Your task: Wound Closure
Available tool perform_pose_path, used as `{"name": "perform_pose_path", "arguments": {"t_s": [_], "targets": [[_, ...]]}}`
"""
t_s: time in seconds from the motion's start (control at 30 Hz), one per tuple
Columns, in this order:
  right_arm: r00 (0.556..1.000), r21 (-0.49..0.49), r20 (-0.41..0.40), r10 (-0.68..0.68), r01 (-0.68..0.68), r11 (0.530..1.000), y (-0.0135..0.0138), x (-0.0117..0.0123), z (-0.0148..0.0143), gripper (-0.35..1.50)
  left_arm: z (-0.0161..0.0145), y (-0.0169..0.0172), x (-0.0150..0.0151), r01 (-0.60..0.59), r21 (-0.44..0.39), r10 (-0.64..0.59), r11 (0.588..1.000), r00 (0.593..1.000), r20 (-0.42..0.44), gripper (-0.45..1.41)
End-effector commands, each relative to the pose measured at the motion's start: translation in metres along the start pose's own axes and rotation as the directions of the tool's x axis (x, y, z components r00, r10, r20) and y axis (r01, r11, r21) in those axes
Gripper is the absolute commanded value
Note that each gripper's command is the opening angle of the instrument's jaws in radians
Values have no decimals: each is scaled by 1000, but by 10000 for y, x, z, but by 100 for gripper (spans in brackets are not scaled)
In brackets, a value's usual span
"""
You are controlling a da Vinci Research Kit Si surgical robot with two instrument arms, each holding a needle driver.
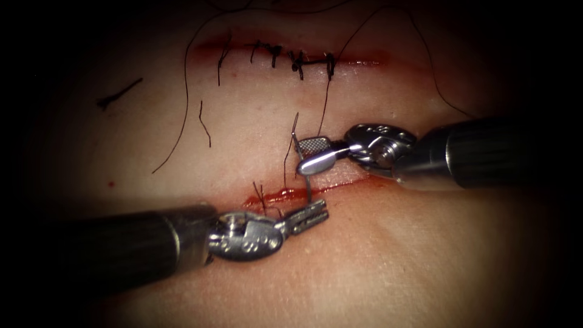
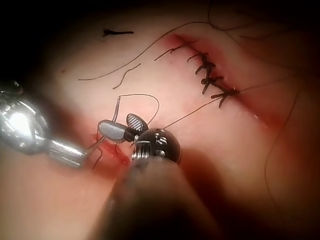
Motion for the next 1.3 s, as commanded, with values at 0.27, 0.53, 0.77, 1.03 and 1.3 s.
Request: {"name": "perform_pose_path", "arguments": {"t_s": [0.27, 0.53, 0.77, 1.03, 1.3], "targets": [[1000, 26, 12, 17, -18, 1000, -1, -3, 12, 111, 8, 7, -2, -12, -9, 12, 1000, 1000, 4, -45], [999, 36, 15, 29, -29, 999, -3, -2, 13, 103, 8, 8, -3, -14, -10, 14, 1000, 1000, 6, -45], [999, 62, 25, 25, -27, 998, -3, -3, 12, -27, 8, 8, -3, -14, -10, 14, 1000, 1000, 6, -45], [998, 56, 24, 66, -67, 996, -5, -4, 12, -35, 5, 8, -3, -14, -14, 14, 1000, 1000, 7, -45], [997, 44, -5, 80, -80, 996, 1, 2, 7, -35, 2, 4, -3, 82, -47, -81, 996, 997, 11, 51]]}}
